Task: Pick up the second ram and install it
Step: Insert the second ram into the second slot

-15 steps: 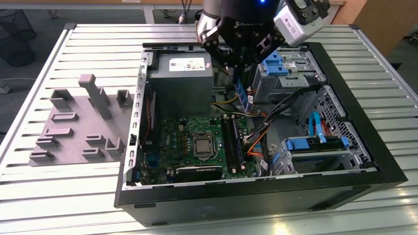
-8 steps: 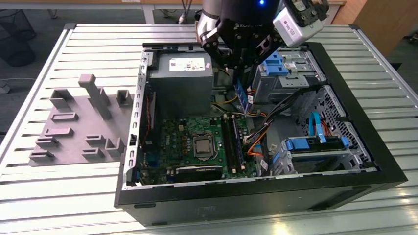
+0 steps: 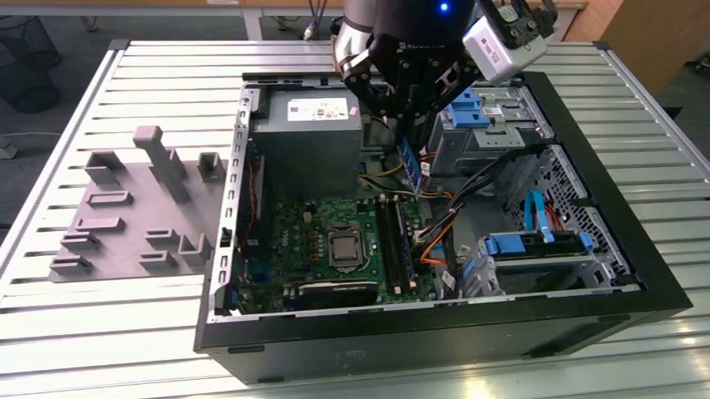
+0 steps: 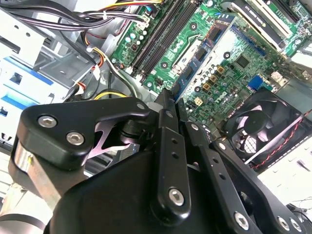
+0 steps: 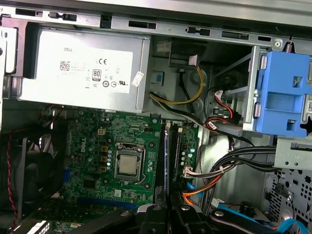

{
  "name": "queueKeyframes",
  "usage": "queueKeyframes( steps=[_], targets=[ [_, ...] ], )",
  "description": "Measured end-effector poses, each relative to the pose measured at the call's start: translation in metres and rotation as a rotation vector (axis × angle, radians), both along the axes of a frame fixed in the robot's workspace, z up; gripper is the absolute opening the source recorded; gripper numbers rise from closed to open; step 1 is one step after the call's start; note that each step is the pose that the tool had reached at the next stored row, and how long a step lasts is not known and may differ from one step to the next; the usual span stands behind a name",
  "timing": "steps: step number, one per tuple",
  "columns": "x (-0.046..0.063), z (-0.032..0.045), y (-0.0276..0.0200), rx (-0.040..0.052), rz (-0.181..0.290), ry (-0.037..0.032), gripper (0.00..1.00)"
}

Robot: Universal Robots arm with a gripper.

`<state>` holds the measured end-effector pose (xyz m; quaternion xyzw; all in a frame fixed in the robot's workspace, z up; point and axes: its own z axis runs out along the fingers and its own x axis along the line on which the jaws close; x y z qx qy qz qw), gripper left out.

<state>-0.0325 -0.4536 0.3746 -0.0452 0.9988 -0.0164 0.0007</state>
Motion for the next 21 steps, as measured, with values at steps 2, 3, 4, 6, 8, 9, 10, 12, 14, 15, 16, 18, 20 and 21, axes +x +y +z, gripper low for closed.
queueKeyframes(
  steps=[2, 3, 4, 6, 8, 9, 10, 12, 14, 15, 16, 18, 20, 21],
  targets=[
    [0.0, -0.0002, 0.0, 0.0, 0.0, 0.0, 0.14],
    [0.0, -0.0002, 0.0, 0.0, 0.0, 0.0, 0.14],
    [0.0, -0.0002, 0.0, 0.0, 0.0, 0.0, 0.14],
    [0.0, -0.0002, 0.0, 0.0, 0.0, 0.0, 0.14],
    [0.0, -0.0004, 0.0, 0.0001, 0.0, 0.0, 0.14],
    [0.0, -0.0008, 0.0, 0.0003, 0.0, -0.0001, 0.14],
    [0.0, -0.0012, 0.0, 0.0, 0.0, -0.0001, 0.14],
    [0.0, -0.0025, 0.0, -0.0006, 0.0, 0.0, 0.14],
    [0.0, -0.0047, 0.0, -0.0014, 0.0, 0.0, 0.14],
    [0.0, -0.0062, 0.0, -0.0026, 0.0, -0.0001, 0.14],
    [0.0, -0.0075, 0.0, -0.0037, -0.002, 0.0001, 0.14],
    [0.001, -0.0102, 0.0, -0.0053, -0.006, 0.0, 0.14],
    [0.001, -0.0128, 0.0, -0.0077, -0.012, -0.0001, 0.14],
    [0.001, -0.0136, 0.0001, -0.0106, -0.015, 0.0, 0.14]
  ],
)
